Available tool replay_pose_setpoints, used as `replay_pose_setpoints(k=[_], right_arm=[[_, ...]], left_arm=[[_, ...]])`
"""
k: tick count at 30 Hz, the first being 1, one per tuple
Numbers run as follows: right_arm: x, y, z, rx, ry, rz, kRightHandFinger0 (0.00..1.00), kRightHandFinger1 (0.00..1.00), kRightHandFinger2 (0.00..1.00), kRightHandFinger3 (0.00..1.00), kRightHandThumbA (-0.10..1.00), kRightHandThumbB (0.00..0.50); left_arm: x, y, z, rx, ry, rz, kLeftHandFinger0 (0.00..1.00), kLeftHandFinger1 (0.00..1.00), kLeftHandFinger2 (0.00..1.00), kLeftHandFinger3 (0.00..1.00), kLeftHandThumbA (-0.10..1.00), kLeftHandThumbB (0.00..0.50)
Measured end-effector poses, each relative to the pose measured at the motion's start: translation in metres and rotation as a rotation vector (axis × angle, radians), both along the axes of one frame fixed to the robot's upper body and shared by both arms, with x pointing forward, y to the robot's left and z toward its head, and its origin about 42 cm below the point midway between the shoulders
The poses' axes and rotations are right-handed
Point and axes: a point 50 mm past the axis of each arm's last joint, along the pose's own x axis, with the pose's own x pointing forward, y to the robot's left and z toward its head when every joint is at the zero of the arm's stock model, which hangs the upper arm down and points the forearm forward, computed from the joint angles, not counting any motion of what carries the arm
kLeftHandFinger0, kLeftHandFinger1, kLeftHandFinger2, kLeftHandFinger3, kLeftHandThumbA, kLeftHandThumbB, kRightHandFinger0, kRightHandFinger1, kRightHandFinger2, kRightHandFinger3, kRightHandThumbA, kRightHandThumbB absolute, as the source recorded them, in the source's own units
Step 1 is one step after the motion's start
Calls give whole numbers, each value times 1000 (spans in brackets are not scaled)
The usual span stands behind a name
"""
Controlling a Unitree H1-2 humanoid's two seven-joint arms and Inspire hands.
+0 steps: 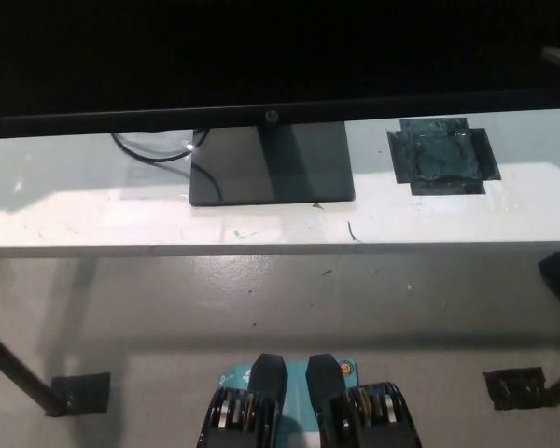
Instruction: The monitor is placed at the center of the table and the robot uses both its hand to grab the left and right sides of the monitor to tilt the angle of the monitor downwards
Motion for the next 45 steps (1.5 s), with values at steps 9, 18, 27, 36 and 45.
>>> replay_pose_setpoints(k=[9, 18, 27, 36, 45], right_arm=[[-1, -1, -2, -27, 17, 10, 1000, 1000, 1000, 1000, 819, 500], [1, -3, 8, -182, 48, 23, 1000, 1000, 1000, 1000, 722, 472], [7, 4, 26, -428, 72, 40, 1000, 1000, 1000, 1000, 577, 500], [18, 23, 49, -822, 107, 56, 1000, 1000, 1000, 1000, 559, 500], [31, 43, 55, -1230, 141, 27, 1000, 1000, 1000, 1000, 496, 500]], left_arm=[[7, -1, -1, 44, 41, -23, 1000, 1000, 1000, 1000, 952, 454], [5, 3, -17, 176, 122, -32, 1000, 1000, 1000, 1000, 960, 481], [5, 7, -29, 256, 167, -37, 1000, 1000, 1000, 1000, 875, 437], [16, 9, -7, 430, 182, -22, 1000, 1000, 1000, 1000, 857, 444], [24, 4, 7, 527, 193, -28, 1000, 1000, 1000, 1000, 913, 456]])
